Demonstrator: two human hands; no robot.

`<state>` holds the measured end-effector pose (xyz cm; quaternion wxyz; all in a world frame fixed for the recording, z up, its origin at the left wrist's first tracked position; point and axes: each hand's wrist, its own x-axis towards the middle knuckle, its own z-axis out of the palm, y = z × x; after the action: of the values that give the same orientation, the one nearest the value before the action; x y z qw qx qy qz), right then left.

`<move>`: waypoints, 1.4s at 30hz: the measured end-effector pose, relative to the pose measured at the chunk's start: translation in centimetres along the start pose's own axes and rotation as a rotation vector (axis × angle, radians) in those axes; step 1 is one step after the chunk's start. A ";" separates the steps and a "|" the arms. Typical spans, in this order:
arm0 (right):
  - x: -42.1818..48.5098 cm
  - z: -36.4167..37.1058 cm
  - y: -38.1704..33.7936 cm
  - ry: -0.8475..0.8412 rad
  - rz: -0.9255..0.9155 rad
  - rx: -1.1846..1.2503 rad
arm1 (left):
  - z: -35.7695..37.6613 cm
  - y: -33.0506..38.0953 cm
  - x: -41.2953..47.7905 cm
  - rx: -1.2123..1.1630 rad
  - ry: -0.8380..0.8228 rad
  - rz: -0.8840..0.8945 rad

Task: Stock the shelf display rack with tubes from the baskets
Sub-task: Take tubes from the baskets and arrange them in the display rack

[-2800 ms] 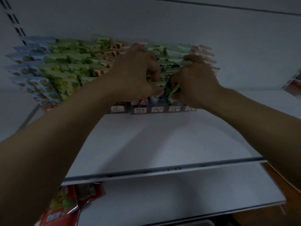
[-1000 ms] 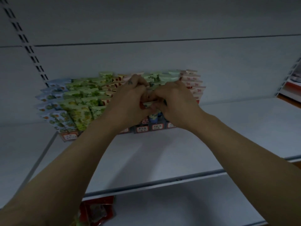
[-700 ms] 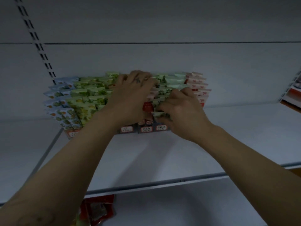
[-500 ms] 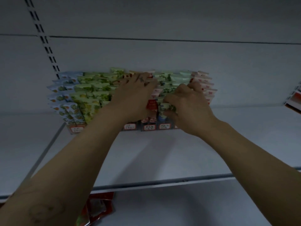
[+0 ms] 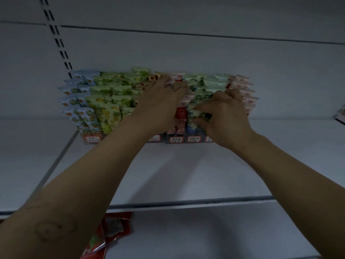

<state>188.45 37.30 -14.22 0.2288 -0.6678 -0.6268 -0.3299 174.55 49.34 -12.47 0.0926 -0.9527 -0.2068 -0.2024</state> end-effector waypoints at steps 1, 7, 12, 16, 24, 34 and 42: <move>-0.1 0.1 0.0 0.008 -0.002 0.006 | 0.0 0.0 0.1 -0.011 -0.003 -0.003; -0.6 0.6 -0.2 0.026 0.026 0.054 | 0.4 -0.1 -0.1 -0.022 0.038 -0.008; -0.8 0.7 0.0 0.049 0.025 0.042 | 0.5 0.2 -0.1 -0.007 0.038 -0.023; -0.9 0.7 0.1 0.072 -0.027 0.008 | 0.6 0.2 -0.2 -0.001 0.066 -0.027; -1.1 1.2 -0.1 0.061 -0.023 -0.010 | 0.9 0.1 0.0 0.054 0.080 -0.019; -1.1 0.7 -0.1 0.076 0.009 -0.026 | 1.3 1.0 -0.4 0.117 0.073 -0.050; -0.7 0.4 -0.3 0.025 -0.038 -0.106 | 1.4 0.8 -0.3 0.148 0.109 -0.048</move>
<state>188.24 37.13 -15.01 0.1948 -0.6627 -0.6181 -0.3752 175.16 48.89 -13.97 0.1692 -0.9256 -0.2386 -0.2404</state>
